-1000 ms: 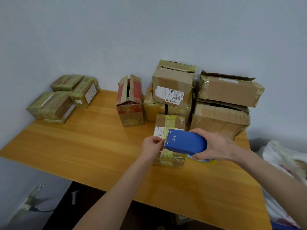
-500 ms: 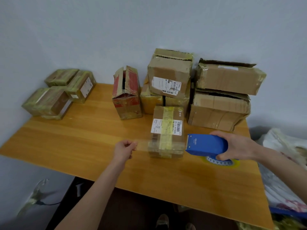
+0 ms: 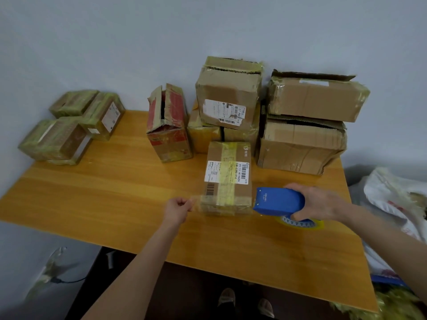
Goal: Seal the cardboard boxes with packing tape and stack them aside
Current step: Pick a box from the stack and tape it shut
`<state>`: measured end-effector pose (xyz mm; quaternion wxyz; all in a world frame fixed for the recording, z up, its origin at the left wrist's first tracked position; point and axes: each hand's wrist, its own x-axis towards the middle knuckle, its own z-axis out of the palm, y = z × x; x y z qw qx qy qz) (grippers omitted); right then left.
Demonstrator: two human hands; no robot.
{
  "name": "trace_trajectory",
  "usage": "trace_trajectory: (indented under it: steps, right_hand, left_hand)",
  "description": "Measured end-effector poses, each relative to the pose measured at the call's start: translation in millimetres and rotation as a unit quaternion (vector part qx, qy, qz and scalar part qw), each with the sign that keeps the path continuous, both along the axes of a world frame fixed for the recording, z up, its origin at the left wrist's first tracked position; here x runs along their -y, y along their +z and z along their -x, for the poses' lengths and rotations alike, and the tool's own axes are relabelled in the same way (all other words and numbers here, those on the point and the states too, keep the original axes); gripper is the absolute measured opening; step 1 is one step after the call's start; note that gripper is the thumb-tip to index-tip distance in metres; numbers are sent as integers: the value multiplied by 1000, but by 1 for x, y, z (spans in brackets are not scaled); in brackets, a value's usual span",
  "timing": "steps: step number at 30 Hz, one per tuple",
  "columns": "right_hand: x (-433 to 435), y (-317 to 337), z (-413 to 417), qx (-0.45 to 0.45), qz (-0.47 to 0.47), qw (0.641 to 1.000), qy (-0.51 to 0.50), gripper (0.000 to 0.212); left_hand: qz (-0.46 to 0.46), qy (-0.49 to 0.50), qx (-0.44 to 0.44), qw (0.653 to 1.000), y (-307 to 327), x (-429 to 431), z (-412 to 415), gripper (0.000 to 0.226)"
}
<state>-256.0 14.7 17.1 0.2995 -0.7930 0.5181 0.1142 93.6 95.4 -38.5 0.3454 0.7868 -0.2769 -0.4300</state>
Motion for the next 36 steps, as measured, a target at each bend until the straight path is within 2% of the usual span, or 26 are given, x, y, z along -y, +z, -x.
trace_trajectory:
  steps: [7, 9, 10, 11, 14, 16, 18, 20, 21, 23, 26, 29, 32, 36]
  right_hand:
    - [0, -13, -3, 0, -35, 999, -21, 76]
    - [-2, -14, -4, 6, -46, 998, -30, 77]
    - [-2, -14, -4, 8, -49, 998, -35, 78]
    - [-3, -15, -4, 10, -50, 998, -40, 78]
    - [-7, -16, -4, 19, -41, 998, -45, 74]
    - [-11, -19, -7, 27, -28, 998, -45, 73]
    - [-15, -23, -10, 34, -24, 998, -47, 75]
    - [-19, -25, -12, 37, -16, 998, -40, 82]
    - [-20, -25, -12, 35, -8, 999, -35, 88]
    - [-21, -24, -9, 29, 5, 999, -26, 96]
    - [-23, -20, -3, 21, 21, 1000, -4, 91]
    - [-23, -19, 2, 18, 13, 1000, 1, 88]
    - [-24, -18, 15, 56, -9, 998, -12, 88]
    - [-25, -12, 33, 26, -9, 1000, -2, 88]
  left_hand:
    - [-21, -41, 12, 999, -14, 3, 5, 39]
    - [-19, -71, 59, 996, -13, 4, 5, 38]
    - [-25, -101, 108, 989, -12, 6, 2, 33]
    - [-43, -139, 167, 975, -9, 6, -2, 29]
    - [-110, -212, 314, 919, -6, 5, -16, 62]
    - [-27, -183, 361, 914, 2, 4, -8, 51]
    - [117, -195, 402, 887, 12, 3, 15, 33]
    - [215, -278, 413, 840, 21, 1, 48, 30]
    - [225, -338, 410, 817, 22, -1, 64, 36]
    - [167, -451, 423, 768, 15, -5, 86, 54]
    - [85, -507, 475, 714, -3, -7, 88, 72]
    - [62, -523, 489, 696, -6, -8, 84, 78]
    - [57, -527, 496, 688, -6, -6, 82, 80]
    - [62, -526, 488, 694, -6, -5, 81, 81]
